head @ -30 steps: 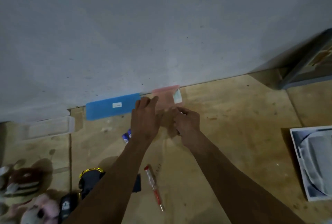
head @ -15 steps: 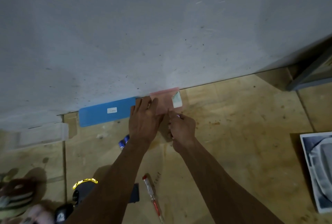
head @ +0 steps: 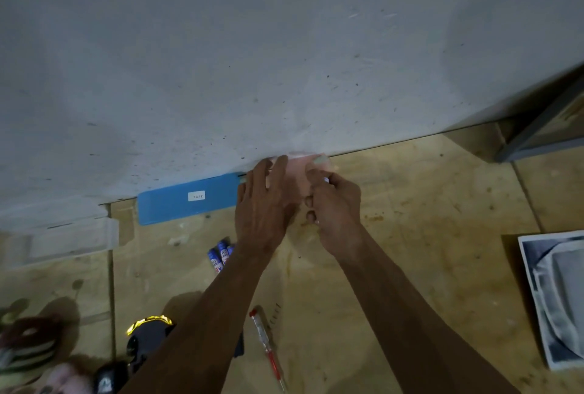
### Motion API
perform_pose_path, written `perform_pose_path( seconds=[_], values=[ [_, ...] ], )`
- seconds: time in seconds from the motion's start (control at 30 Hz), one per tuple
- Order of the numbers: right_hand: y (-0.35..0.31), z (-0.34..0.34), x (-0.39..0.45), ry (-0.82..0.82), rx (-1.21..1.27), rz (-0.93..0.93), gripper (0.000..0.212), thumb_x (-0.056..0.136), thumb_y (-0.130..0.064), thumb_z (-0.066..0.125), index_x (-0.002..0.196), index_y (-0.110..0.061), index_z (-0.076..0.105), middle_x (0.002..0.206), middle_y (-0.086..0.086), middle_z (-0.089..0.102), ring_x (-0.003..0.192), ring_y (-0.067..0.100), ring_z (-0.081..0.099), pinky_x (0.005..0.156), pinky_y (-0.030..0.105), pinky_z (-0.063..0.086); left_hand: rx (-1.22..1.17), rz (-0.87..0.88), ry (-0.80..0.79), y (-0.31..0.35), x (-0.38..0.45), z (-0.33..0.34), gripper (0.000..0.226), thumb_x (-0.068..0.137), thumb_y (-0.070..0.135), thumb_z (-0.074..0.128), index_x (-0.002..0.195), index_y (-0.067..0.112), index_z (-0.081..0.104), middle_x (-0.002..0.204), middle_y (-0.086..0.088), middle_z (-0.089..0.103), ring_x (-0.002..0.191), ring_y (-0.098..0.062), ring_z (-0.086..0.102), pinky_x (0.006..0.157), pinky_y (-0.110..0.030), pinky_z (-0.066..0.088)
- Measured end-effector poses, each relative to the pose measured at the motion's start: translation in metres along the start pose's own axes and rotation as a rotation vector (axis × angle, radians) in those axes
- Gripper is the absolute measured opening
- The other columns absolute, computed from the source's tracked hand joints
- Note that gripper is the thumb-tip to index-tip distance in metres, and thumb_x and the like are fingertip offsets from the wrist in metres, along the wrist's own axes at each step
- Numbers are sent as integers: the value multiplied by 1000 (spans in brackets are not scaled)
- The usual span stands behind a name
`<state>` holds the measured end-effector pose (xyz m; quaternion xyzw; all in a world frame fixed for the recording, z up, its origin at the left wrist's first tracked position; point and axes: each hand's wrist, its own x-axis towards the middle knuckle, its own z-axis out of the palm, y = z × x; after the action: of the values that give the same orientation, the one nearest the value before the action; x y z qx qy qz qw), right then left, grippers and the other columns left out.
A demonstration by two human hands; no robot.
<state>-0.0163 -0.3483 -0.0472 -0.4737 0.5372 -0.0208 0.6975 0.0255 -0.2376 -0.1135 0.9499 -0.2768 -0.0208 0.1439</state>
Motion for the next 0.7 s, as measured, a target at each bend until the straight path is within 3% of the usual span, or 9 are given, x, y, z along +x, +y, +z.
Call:
perform_pose_path(
  seconds=[0.1, 0.23, 0.33, 0.43, 0.47, 0.6, 0.7],
  values=[
    [-20, -4, 2, -96, 135, 108, 16, 94, -19, 65, 84, -8, 71, 63, 4, 62, 55, 18, 54, 52, 30, 45, 15, -33, 3, 1, -5, 2, 99, 76, 44, 84, 152, 21, 24, 145, -24, 45, 127, -42, 53, 96, -52, 52],
    [-21, -6, 10, -181, 380, 248, 20, 95, -16, 61, 106, 0, 67, 91, 14, 68, 76, 29, 65, 55, 31, 52, 67, -65, -40, 3, -5, 1, 107, 79, 54, 79, 157, 30, 10, 151, -19, 34, 129, -39, 49, 95, -50, 50],
    [-17, -3, 14, -159, 457, 296, 12, 94, -10, 56, 96, -1, 63, 91, 17, 63, 82, 32, 61, 61, 35, 52, 89, -58, -14, 2, -4, 0, 104, 79, 54, 78, 157, 29, 13, 148, -20, 37, 124, -39, 51, 91, -49, 51],
    [-12, 1, 20, -116, 435, 294, 20, 87, 2, 46, 70, -4, 55, 74, 12, 52, 68, 26, 52, 60, 35, 46, 115, -44, 17, 1, -4, 0, 107, 75, 57, 80, 156, 27, 18, 145, -22, 42, 122, -40, 52, 88, -48, 52],
    [-10, 2, 22, -108, 406, 272, 20, 88, 2, 45, 70, -4, 54, 74, 11, 52, 65, 23, 51, 60, 34, 46, 116, -43, 18, 1, -4, 0, 106, 75, 58, 80, 156, 28, 18, 145, -23, 42, 123, -40, 52, 89, -48, 51],
    [0, 5, 27, -150, 288, 145, 14, 98, -7, 45, 106, -5, 55, 94, 11, 59, 74, 18, 59, 67, 30, 51, 113, -40, 34, 1, -4, 1, 103, 77, 59, 78, 155, 28, 19, 144, -25, 44, 123, -43, 53, 89, -48, 52],
    [3, 0, 26, -112, 229, 119, 16, 99, -5, 43, 105, -5, 57, 93, 9, 63, 79, 17, 63, 73, 33, 57, 112, -41, 34, 2, -3, 1, 100, 79, 63, 73, 156, 27, 19, 143, -24, 43, 122, -42, 54, 88, -48, 52]
  ],
)
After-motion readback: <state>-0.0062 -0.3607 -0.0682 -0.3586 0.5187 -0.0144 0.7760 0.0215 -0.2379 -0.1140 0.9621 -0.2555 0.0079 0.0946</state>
